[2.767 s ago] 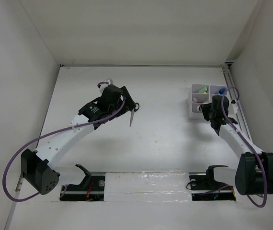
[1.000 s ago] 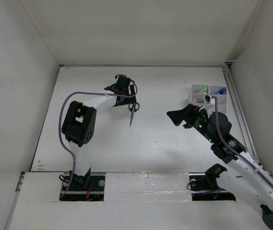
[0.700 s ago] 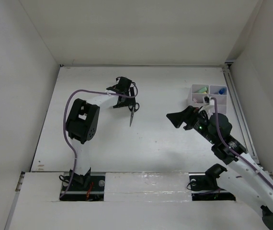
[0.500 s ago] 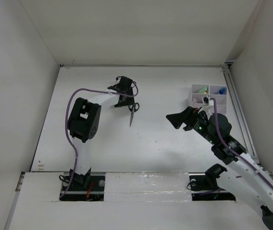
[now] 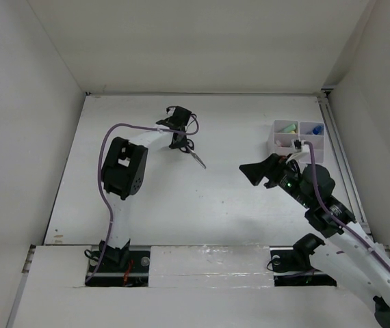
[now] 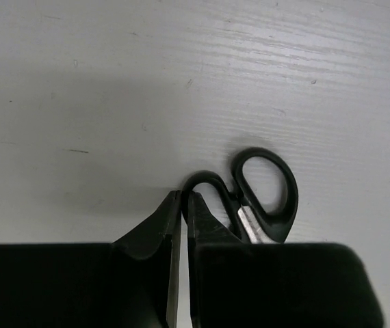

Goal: Sort the stationery into containers
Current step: Pick up the scissors from the center of the board.

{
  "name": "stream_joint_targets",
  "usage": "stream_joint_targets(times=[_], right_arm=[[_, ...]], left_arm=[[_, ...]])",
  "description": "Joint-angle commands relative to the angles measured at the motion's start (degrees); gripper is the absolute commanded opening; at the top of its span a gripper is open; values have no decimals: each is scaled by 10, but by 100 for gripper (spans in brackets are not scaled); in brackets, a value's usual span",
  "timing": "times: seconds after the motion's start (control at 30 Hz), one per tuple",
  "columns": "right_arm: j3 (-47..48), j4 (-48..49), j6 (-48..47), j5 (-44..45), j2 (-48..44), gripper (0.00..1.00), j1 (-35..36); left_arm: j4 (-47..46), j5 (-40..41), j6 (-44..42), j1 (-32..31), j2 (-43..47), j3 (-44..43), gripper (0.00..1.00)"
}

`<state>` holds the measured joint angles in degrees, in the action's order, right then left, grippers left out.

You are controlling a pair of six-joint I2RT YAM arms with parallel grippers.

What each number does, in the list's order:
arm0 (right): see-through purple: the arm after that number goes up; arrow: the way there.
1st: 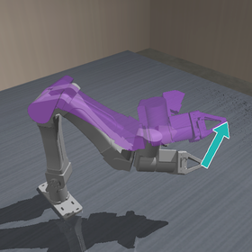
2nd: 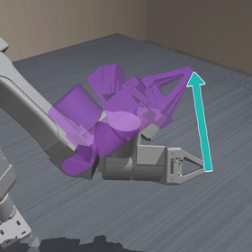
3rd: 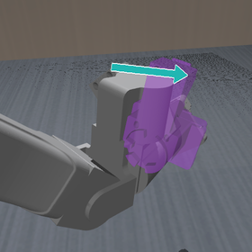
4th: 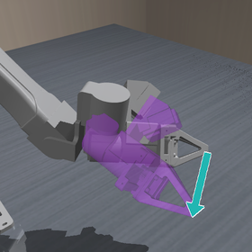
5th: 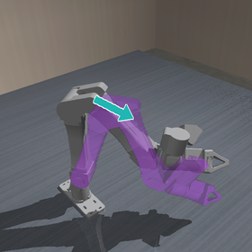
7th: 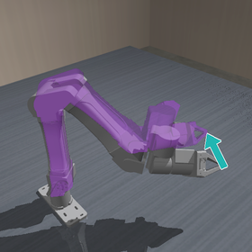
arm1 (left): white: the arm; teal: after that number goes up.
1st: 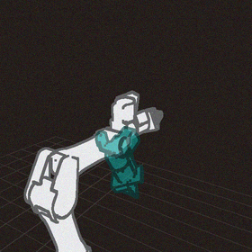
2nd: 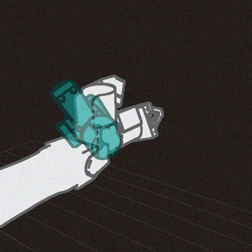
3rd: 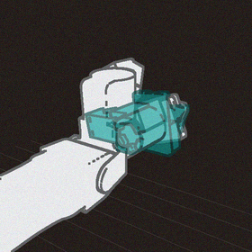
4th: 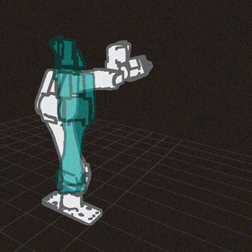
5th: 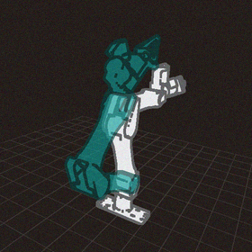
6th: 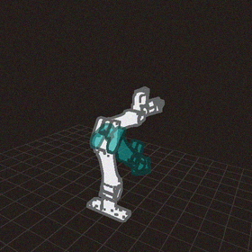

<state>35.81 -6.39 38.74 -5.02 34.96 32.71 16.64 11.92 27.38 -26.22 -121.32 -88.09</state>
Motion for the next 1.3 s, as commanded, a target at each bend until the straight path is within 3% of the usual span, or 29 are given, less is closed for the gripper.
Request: stream_joint_targets(times=[0.0,0.27,0.63,0.87,1.27], right_arm=[[13,-1,-9,-7,-7,92,5],[-7,27,-31,-63,11,92,-12],[-36,122,-123,-242,41,95,-41],[-42,206,-105,-288,123,92,-41],[1,298,-64,-252,270,82,-46]], left_arm=[[41,-16,3,-1,-29,27,0],[-19,-79,1,-1,92,113,0],[-78,-187,-53,-53,330,190,0],[-95,-225,-82,-97,378,191,0],[-115,-299,-82,-106,424,209,0]])
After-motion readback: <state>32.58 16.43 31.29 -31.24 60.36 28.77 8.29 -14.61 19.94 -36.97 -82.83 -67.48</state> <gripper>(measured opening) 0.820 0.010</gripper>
